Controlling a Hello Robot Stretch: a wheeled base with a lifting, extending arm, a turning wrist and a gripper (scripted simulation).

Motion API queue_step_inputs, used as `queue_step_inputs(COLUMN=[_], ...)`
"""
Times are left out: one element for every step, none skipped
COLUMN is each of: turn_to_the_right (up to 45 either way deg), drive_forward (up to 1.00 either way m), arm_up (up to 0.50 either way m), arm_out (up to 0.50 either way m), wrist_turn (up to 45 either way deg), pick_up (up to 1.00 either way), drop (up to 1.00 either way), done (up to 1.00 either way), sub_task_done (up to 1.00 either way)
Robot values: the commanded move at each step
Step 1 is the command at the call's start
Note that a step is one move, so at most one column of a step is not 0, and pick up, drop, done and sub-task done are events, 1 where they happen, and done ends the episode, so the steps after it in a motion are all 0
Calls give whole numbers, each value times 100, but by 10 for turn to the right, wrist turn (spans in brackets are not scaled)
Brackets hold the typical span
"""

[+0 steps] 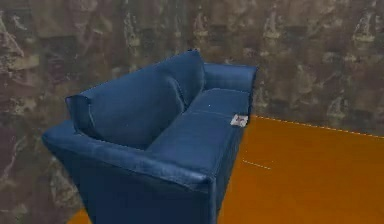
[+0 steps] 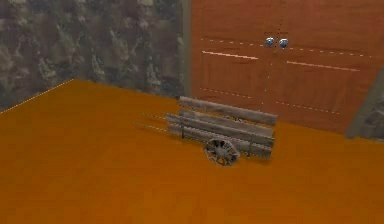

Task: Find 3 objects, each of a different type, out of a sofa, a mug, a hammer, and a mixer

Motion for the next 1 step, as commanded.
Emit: queue_step_inputs(turn_to_the_right=[0], drive_forward=[0], arm_up=[0], arm_out=[0], wrist_turn=[0], pick_up=[0], drop=[0], done=[100], sub_task_done=[0])
